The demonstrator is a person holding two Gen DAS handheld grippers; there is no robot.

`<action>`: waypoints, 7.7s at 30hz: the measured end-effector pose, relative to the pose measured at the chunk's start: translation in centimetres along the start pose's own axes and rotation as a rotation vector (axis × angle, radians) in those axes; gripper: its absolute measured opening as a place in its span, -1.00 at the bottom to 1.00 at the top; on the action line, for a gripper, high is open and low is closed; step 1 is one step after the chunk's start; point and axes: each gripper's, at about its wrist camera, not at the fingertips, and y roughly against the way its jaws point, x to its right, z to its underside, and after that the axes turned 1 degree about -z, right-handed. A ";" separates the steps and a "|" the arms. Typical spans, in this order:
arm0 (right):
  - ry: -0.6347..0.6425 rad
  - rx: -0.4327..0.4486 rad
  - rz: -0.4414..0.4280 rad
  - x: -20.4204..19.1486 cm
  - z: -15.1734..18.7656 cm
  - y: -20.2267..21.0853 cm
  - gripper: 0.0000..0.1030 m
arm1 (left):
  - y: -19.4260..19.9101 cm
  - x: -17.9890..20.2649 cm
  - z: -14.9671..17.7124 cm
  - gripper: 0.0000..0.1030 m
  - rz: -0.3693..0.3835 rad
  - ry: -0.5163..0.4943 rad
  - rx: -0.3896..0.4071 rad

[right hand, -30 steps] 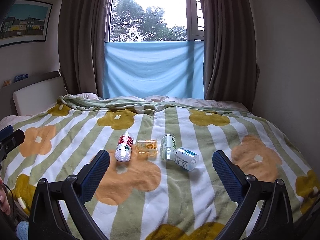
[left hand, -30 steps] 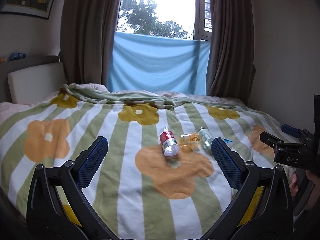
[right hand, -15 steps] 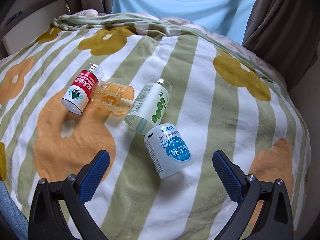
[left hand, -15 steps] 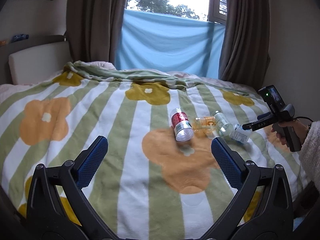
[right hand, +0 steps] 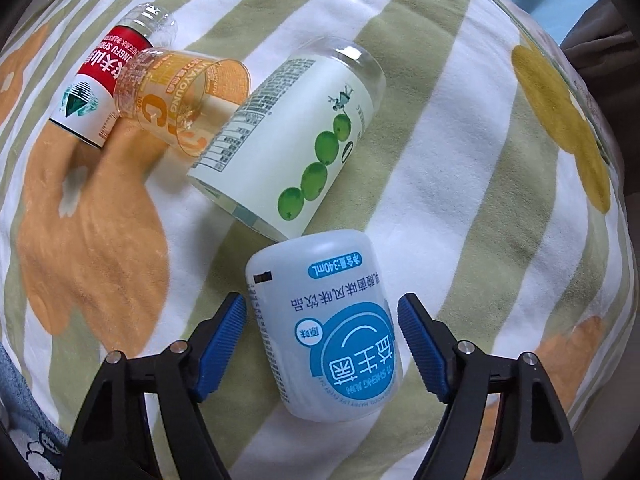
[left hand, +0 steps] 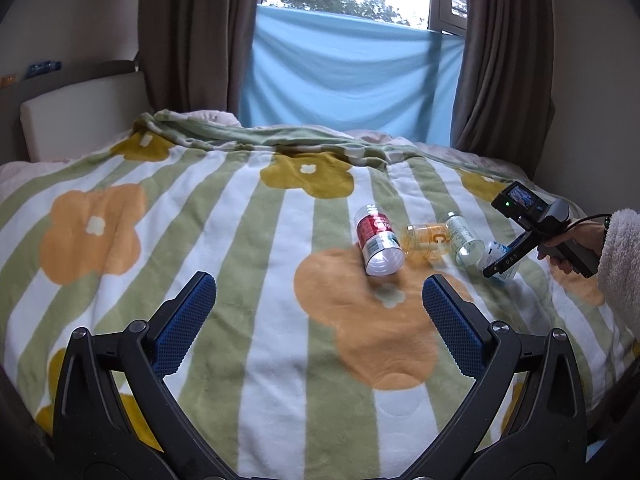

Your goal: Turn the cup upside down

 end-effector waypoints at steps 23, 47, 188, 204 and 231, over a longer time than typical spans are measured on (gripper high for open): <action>0.027 0.139 -0.211 -17.0 7.5 9.1 0.12 | 5.3 -2.1 1.1 1.00 0.032 0.018 -0.003; -0.077 0.040 -0.283 -26.5 5.9 2.2 0.17 | 1.8 -3.5 6.9 1.00 0.073 0.028 -0.286; -0.385 0.850 -0.035 -20.9 21.9 19.4 0.97 | 3.6 1.6 0.9 1.00 0.063 -0.116 -0.035; -0.435 0.988 0.143 -24.9 22.1 24.4 0.97 | 11.1 -2.0 -0.7 1.00 0.028 -0.076 0.133; -0.446 1.002 0.174 -24.4 22.4 24.1 0.97 | 11.0 0.3 -0.5 1.00 0.040 -0.115 0.165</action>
